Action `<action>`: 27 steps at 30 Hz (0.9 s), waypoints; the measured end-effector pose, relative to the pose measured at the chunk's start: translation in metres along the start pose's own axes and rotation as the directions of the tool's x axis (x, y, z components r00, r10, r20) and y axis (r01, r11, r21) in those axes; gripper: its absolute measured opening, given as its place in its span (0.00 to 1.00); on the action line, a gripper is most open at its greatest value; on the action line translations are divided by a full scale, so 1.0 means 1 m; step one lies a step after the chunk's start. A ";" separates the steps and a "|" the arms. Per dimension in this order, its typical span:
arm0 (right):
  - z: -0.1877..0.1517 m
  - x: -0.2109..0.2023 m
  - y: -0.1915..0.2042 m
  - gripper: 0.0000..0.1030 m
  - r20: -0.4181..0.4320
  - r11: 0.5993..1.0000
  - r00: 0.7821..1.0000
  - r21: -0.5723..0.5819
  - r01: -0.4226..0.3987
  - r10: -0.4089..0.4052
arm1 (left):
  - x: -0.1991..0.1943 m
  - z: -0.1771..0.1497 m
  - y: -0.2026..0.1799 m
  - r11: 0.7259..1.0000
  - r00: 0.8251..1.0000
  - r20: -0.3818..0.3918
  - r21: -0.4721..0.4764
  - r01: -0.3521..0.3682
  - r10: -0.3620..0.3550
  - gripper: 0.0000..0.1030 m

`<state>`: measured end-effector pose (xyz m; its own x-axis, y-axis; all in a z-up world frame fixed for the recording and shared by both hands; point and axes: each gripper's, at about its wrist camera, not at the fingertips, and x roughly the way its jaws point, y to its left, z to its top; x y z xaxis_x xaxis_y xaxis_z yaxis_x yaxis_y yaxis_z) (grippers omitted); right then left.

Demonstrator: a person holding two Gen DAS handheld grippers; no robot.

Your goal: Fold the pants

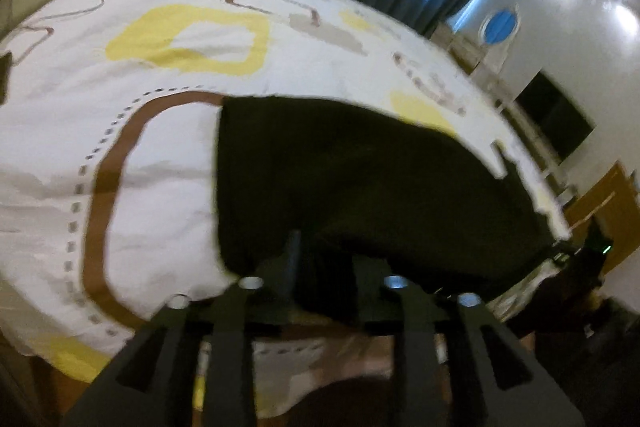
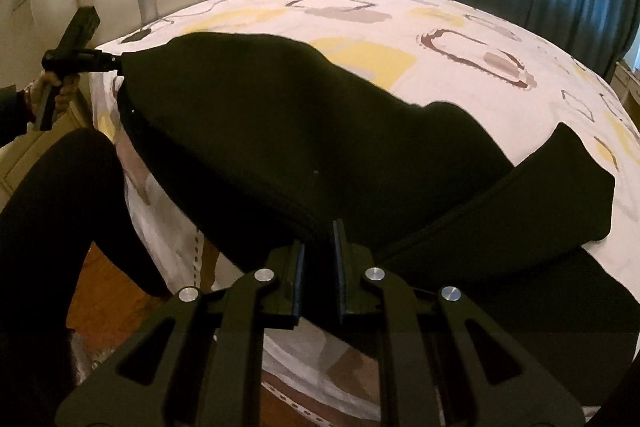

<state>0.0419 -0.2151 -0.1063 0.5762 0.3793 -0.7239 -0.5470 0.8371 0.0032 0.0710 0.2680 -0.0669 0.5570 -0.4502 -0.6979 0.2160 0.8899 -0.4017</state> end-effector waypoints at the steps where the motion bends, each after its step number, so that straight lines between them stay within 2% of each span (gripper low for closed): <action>1: -0.001 0.000 0.000 0.12 0.000 1.000 1.000 -0.001 0.000 0.000 | -0.002 -0.003 0.002 1.000 1.000 -0.012 0.009 -0.014 0.014 0.37; 2: -0.002 0.001 0.001 0.12 -0.002 1.000 1.000 -0.002 0.000 0.000 | -0.004 -0.006 0.003 0.999 0.999 -0.026 0.018 -0.033 0.034 0.42; 3: -0.002 0.001 0.001 0.12 -0.003 1.000 1.000 -0.007 0.000 0.000 | -0.005 -0.008 0.005 0.998 0.998 -0.030 0.018 -0.056 0.056 0.44; 6: -0.004 0.003 0.004 0.12 -0.007 1.000 1.000 -0.027 0.010 -0.010 | -0.015 -0.014 0.014 0.996 0.997 -0.021 -0.049 -0.069 0.068 0.44; 10: -0.007 0.000 0.008 0.12 -0.005 0.999 1.000 -0.047 0.022 -0.022 | -0.028 -0.011 -0.002 0.995 0.998 0.056 -0.098 -0.002 0.008 0.46; 12: -0.007 -0.001 0.010 0.12 -0.004 0.998 1.000 -0.059 0.031 -0.031 | -0.026 -0.007 -0.017 0.991 0.996 0.079 -0.127 0.040 -0.030 0.66; 14: -0.007 -0.001 0.011 0.12 -0.004 0.997 0.999 -0.070 0.039 -0.040 | -0.021 -0.006 -0.025 0.986 0.995 0.086 -0.152 0.069 -0.057 0.67; 17: -0.007 0.000 0.011 0.12 -0.008 0.996 0.999 -0.074 0.043 -0.043 | -0.013 -0.011 -0.025 0.972 0.997 0.075 -0.230 0.046 -0.030 0.67; 18: -0.007 0.000 0.011 0.12 -0.006 0.996 0.999 -0.077 0.045 -0.046 | -0.013 -0.013 -0.022 0.959 0.996 0.079 -0.277 0.058 -0.038 0.67; 20: -0.007 0.000 0.012 0.12 -0.005 0.996 0.999 -0.075 0.047 -0.047 | -0.010 -0.027 -0.011 0.889 0.989 0.097 -0.435 0.143 -0.112 0.67; 21: -0.007 0.000 0.012 0.12 -0.004 0.996 0.999 -0.072 0.045 -0.046 | -0.008 -0.034 -0.009 0.845 0.982 0.110 -0.500 0.190 -0.156 0.67; 23: -0.008 0.000 0.011 0.12 -0.001 0.997 0.999 -0.067 0.043 -0.043 | -0.003 -0.042 -0.010 0.787 0.971 0.131 -0.569 0.237 -0.198 0.67; 27: -0.009 0.000 0.009 0.12 0.002 0.997 0.999 -0.064 0.041 -0.041 | 0.007 -0.048 -0.018 0.740 0.975 0.128 -0.635 0.222 -0.183 0.67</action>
<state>0.0318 -0.2106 -0.1125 0.5994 0.3452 -0.7222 -0.5605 0.8251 -0.0708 0.0322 0.2453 -0.0930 0.6057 -0.5927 -0.5308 -0.2257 0.5118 -0.8290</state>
